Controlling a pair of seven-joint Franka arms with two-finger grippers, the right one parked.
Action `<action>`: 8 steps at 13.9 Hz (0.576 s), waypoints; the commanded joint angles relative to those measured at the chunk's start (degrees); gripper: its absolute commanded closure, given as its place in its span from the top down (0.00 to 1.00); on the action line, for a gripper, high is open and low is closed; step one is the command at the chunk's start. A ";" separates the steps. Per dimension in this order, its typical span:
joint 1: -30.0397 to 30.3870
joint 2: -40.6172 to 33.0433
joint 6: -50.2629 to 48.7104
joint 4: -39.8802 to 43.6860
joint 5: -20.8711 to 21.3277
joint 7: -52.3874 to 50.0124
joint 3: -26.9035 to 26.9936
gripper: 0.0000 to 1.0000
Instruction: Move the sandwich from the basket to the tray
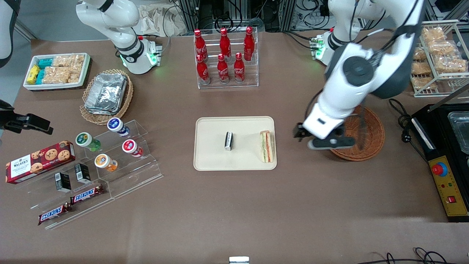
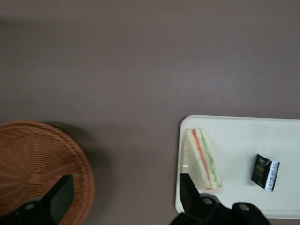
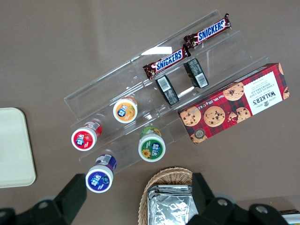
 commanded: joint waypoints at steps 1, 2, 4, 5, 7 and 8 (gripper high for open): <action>4.83 -3.74 -5.29 3.20 -0.50 4.01 -0.51 1.00; 6.85 -3.84 -6.61 4.61 -0.41 6.29 -0.51 1.00; 10.72 -5.06 -8.73 5.68 -0.85 10.43 -0.51 1.00; 11.87 -6.29 -9.43 5.50 -0.85 10.96 -0.42 1.00; 14.60 -7.61 -12.06 5.59 -0.85 11.23 -0.42 1.00; 15.13 -8.40 -12.68 5.59 -0.85 13.23 0.01 1.00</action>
